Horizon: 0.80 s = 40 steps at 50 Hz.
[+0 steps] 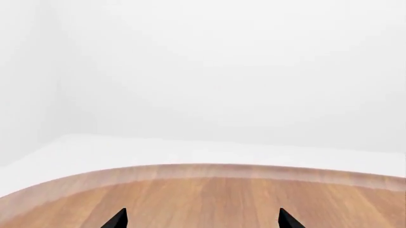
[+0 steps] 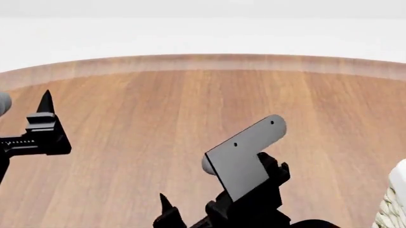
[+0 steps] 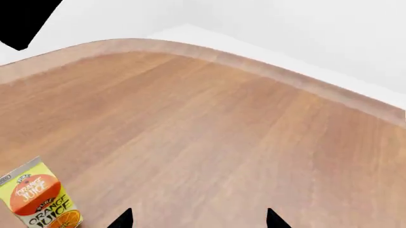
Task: Pick the milk and place it in the basket.
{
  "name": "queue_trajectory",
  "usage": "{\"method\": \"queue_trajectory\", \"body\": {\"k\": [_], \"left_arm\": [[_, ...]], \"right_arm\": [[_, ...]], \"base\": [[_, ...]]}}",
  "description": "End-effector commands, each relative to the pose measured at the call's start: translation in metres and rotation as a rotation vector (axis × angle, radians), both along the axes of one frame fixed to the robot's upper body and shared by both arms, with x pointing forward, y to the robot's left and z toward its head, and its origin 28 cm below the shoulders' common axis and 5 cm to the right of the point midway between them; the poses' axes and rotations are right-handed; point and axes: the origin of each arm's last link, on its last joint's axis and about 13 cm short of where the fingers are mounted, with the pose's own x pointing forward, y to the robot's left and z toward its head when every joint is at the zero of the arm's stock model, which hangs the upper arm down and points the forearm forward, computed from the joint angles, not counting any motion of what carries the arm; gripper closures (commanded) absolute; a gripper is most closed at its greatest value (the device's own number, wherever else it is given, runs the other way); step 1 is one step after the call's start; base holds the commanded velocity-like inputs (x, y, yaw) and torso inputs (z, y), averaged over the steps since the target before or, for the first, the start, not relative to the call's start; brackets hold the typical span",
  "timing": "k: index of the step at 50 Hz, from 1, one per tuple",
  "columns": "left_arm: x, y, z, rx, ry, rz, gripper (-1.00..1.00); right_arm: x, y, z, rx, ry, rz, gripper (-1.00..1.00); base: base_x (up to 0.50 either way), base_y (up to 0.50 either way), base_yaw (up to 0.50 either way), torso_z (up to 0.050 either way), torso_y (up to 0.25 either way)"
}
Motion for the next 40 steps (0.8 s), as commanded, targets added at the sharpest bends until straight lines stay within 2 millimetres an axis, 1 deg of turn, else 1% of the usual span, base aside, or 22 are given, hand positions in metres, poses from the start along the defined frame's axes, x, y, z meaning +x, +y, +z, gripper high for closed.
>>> {"method": "queue_trajectory", "body": {"k": [1, 25, 40], "left_arm": [[0.0005, 0.0004, 0.0032, 0.003, -0.006, -0.003, -1.0], [0.0011, 0.0008, 0.0019, 0.0, -0.003, -0.003, -1.0], [0.0011, 0.0008, 0.0005, 0.0, -0.002, -0.003, -1.0]], "right_arm": [[-0.0011, -0.0041, -0.0042, -0.007, 0.234, 0.332, -1.0], [-0.0055, -0.0013, -0.008, -0.039, 0.331, 0.375, -1.0], [0.0011, 0.0003, -0.0124, -0.056, 0.358, 0.386, -1.0]], "base": [[0.0, 0.0, 0.0, 0.0, 0.0], [0.0, 0.0, 0.0, 0.0, 0.0], [0.0, 0.0, 0.0, 0.0, 0.0]]}}
